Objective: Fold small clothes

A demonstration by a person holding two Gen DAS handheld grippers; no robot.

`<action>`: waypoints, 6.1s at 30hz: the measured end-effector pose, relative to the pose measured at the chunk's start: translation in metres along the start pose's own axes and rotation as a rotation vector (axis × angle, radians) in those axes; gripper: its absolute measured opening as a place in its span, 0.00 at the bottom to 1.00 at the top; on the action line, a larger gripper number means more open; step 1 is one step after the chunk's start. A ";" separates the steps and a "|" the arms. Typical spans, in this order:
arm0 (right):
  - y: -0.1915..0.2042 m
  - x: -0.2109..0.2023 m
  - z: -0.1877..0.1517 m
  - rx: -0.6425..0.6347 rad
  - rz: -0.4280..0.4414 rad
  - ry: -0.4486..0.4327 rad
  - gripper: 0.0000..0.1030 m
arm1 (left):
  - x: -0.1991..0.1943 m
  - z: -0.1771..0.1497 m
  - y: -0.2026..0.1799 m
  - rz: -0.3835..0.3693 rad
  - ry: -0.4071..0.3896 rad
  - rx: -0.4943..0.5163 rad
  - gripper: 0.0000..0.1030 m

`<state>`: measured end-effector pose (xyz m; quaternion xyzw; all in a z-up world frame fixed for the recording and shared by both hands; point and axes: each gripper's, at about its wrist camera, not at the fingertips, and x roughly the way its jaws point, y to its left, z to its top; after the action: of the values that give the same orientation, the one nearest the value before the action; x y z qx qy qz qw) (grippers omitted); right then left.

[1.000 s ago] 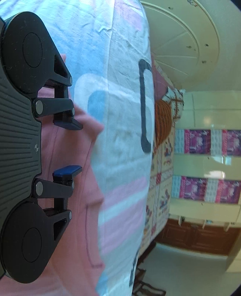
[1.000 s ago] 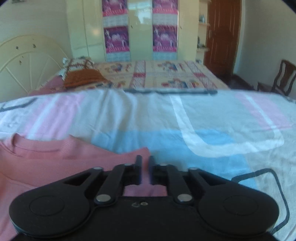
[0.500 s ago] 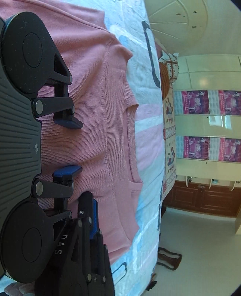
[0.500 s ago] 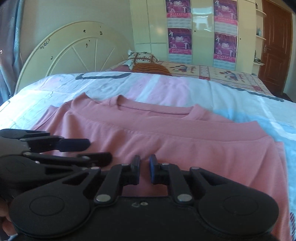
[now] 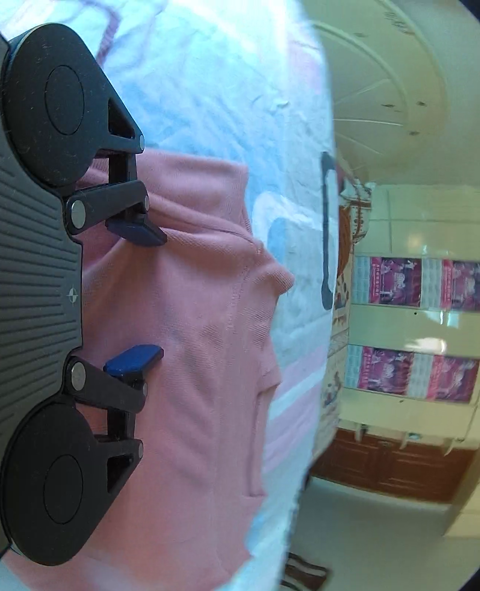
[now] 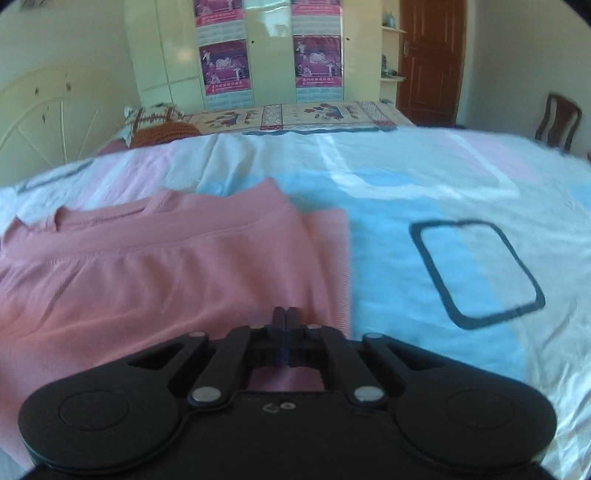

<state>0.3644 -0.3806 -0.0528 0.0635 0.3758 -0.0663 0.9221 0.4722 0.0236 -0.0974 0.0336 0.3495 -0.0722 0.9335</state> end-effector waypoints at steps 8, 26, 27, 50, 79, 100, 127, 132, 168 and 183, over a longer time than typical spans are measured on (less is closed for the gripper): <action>0.045 -0.031 -0.004 -0.064 0.088 -0.054 0.15 | -0.039 -0.001 -0.056 -0.086 -0.050 0.022 0.59; 0.120 -0.032 -0.036 -0.202 0.205 0.014 0.10 | -0.051 -0.023 -0.131 -0.148 0.008 0.111 0.64; 0.121 -0.036 -0.035 -0.198 0.202 0.012 0.12 | -0.057 -0.023 -0.128 -0.148 0.000 0.100 0.64; 0.064 -0.073 -0.064 -0.211 0.075 0.076 0.07 | -0.087 -0.070 -0.010 0.038 0.034 0.019 0.63; 0.010 -0.076 -0.069 -0.082 -0.001 0.096 0.13 | -0.091 -0.074 0.006 0.096 0.059 -0.008 0.64; 0.027 -0.090 -0.054 -0.083 0.050 0.045 0.17 | -0.135 -0.077 0.039 0.088 0.036 -0.287 0.78; 0.171 0.007 -0.014 -0.171 0.299 0.092 0.01 | -0.037 -0.074 0.069 -0.072 -0.029 -0.850 0.12; 0.168 0.006 -0.015 -0.156 0.314 0.078 0.00 | -0.025 -0.072 0.078 -0.100 -0.029 -0.901 0.13; -0.047 -0.026 -0.009 0.427 0.547 0.073 0.45 | -0.046 0.047 -0.120 -0.183 0.120 -0.158 0.74; -0.007 0.005 0.008 0.214 0.534 0.295 0.26 | -0.014 0.030 -0.107 -0.257 0.082 -0.273 0.74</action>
<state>0.3725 -0.3893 -0.0515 0.2652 0.4662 0.1489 0.8307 0.4639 -0.0843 -0.0667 -0.1353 0.3953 -0.1414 0.8975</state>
